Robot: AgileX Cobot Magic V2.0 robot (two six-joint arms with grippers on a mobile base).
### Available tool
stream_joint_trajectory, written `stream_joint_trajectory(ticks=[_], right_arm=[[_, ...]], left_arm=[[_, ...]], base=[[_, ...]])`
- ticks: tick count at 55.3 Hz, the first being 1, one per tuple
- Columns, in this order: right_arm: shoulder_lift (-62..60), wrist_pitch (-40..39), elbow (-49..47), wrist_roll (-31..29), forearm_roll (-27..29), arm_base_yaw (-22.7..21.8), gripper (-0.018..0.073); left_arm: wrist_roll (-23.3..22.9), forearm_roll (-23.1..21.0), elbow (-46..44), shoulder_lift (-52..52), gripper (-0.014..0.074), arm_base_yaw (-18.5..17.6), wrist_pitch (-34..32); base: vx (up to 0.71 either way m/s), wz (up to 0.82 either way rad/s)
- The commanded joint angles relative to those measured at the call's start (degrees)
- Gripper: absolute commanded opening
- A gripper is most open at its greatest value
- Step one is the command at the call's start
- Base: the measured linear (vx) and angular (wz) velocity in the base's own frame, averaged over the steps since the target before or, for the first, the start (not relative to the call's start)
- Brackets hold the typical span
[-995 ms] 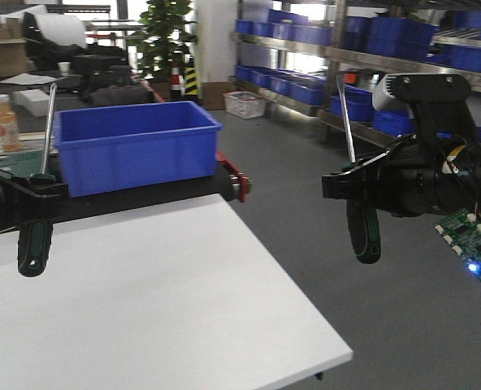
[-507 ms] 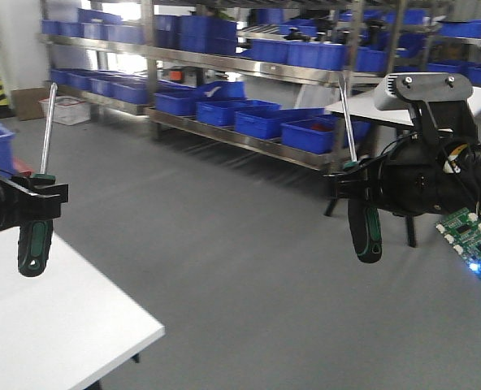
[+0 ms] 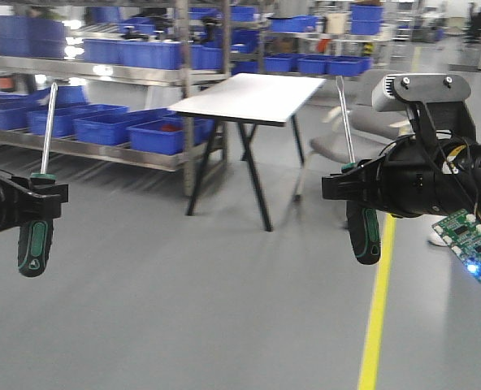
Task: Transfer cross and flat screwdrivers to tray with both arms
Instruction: 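Drive the base to the conveyor tray holding both screwdrivers upright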
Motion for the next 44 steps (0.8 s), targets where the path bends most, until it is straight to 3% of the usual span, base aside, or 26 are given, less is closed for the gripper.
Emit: stream_joint_trajectory(ticks=[1,23,44], right_arm=[[-2.1,-5.6,-2.0,-0.1,-0.1,-0.2,-0.0008],[-2.1,-5.6,-2.0,-0.1,0.0,-0.2,-0.0008],[-2.1,-5.6,-2.0,-0.1,0.0,-0.2,-0.0008]], left_arm=[[-0.1,-1.9,-1.8,-1.6,0.0003,-0.2,-3.7],[-0.1,-1.9,-1.8,-1.6,0.0003,-0.2,-3.8],[-0.1,-1.9,-1.8,-1.6,0.0003,-0.2,-3.8]], base=[[0.23,-0.56],[0.30,-0.46],[0.44,-0.23]])
